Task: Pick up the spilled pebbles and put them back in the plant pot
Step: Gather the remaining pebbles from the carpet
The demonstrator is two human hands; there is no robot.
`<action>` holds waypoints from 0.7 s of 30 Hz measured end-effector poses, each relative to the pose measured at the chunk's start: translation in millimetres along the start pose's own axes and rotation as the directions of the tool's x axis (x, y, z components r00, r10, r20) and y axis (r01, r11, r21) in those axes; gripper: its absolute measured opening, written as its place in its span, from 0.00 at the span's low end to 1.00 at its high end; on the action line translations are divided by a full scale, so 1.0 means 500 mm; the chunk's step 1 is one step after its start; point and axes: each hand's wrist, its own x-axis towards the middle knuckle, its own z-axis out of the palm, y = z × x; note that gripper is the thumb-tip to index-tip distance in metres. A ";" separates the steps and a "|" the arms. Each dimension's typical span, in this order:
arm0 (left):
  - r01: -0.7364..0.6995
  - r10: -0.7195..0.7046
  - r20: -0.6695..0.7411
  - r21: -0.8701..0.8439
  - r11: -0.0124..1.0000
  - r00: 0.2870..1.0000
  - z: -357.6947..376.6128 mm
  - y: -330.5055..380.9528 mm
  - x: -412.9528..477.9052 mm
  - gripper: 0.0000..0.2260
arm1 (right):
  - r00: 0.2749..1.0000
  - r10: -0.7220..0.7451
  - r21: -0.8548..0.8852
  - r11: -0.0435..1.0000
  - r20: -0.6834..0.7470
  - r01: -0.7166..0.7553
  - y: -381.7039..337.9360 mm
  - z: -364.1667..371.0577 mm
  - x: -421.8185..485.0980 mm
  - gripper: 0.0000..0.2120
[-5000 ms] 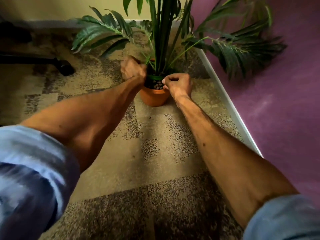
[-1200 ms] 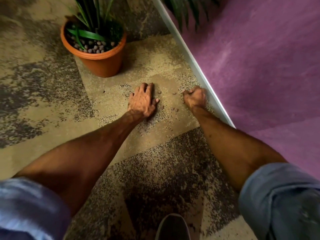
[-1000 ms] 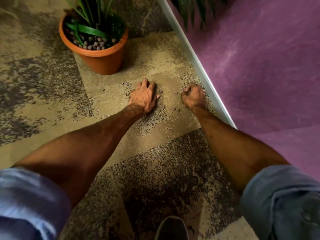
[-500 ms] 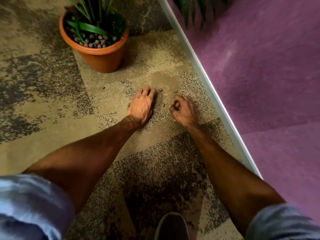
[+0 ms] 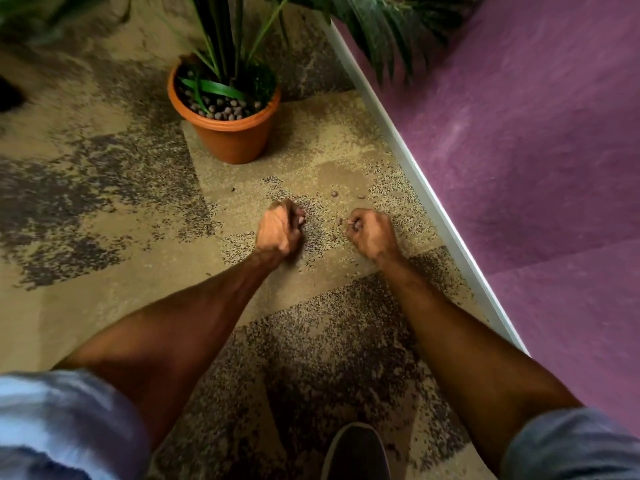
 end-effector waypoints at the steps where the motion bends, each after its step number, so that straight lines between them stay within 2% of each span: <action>1: 0.082 -0.082 0.004 -0.118 0.990 0.997 -0.003 -0.006 0.000 0.09 | 0.988 0.152 0.252 0.955 0.033 -0.155 -0.010 -0.004 0.002 0.02; 2: 0.220 -0.213 0.060 -0.351 0.910 0.975 -0.009 0.000 -0.008 0.09 | 0.954 0.280 0.459 0.836 0.112 -0.299 -0.020 -0.010 0.006 0.02; 3: 0.329 -0.292 0.154 -0.488 0.809 0.944 -0.015 0.004 -0.015 0.11 | 0.913 0.349 0.599 0.692 0.212 -0.403 -0.030 -0.016 0.011 0.02; 4: 0.416 -0.345 0.241 -0.636 0.650 0.907 -0.022 0.008 -0.021 0.12 | 0.872 0.370 0.696 0.533 0.319 -0.481 -0.039 -0.024 0.013 0.02; 6: 0.517 -0.375 0.373 -0.739 0.433 0.848 -0.048 0.017 -0.045 0.13 | 0.820 0.309 0.799 0.230 0.482 -0.556 -0.074 -0.031 0.003 0.07; 7: 0.540 -0.375 0.411 -0.756 0.370 0.831 -0.062 0.025 -0.052 0.14 | 0.810 0.267 0.812 0.133 0.523 -0.568 -0.090 -0.034 -0.001 0.09; 8: 0.560 -0.360 0.458 -0.785 0.265 0.813 -0.069 0.034 -0.054 0.14 | 0.801 0.239 0.811 0.076 0.549 -0.579 -0.106 -0.037 -0.003 0.10; 9: 0.560 -0.369 0.460 -0.794 0.237 0.808 -0.084 0.049 -0.059 0.15 | 0.792 0.218 0.806 0.039 0.570 -0.591 -0.129 -0.036 -0.005 0.11; 10: 0.545 -0.372 0.455 -0.817 0.187 0.809 -0.096 0.057 -0.057 0.15 | 0.784 0.201 0.797 0.024 0.587 -0.603 -0.156 -0.034 -0.009 0.12; 11: 0.540 -0.393 0.441 -0.820 0.191 0.807 -0.114 0.074 -0.060 0.16 | 0.782 0.186 0.793 0.030 0.594 -0.609 -0.187 -0.032 -0.011 0.12; 13: 0.497 -0.407 0.391 -0.845 0.197 0.826 -0.147 0.104 -0.065 0.17 | 0.807 0.171 0.801 0.122 0.565 -0.586 -0.263 -0.029 -0.013 0.12; 14: 0.467 -0.409 0.372 -0.870 0.160 0.833 -0.159 0.113 -0.059 0.17 | 0.833 0.156 0.815 0.177 0.531 -0.552 -0.302 -0.028 -0.012 0.11; 15: 0.448 -0.430 0.351 -0.882 0.145 0.832 -0.179 0.124 -0.061 0.18 | 0.863 0.140 0.834 0.224 0.485 -0.505 -0.342 -0.025 -0.012 0.11; 18: 0.347 -0.429 0.326 -0.937 -0.031 0.842 -0.236 0.151 -0.051 0.21 | 0.948 0.107 0.876 0.363 0.301 -0.319 -0.445 -0.005 -0.016 0.08; 19: 0.327 -0.430 0.317 -0.944 -0.052 0.845 -0.258 0.167 -0.051 0.21 | 0.964 0.092 0.880 0.395 0.249 -0.265 -0.470 0.002 -0.020 0.08; 21: 0.319 -0.400 0.325 -0.944 -0.083 0.857 -0.290 0.189 -0.043 0.15 | 0.985 0.087 0.878 0.448 0.146 -0.170 -0.519 0.029 -0.027 0.13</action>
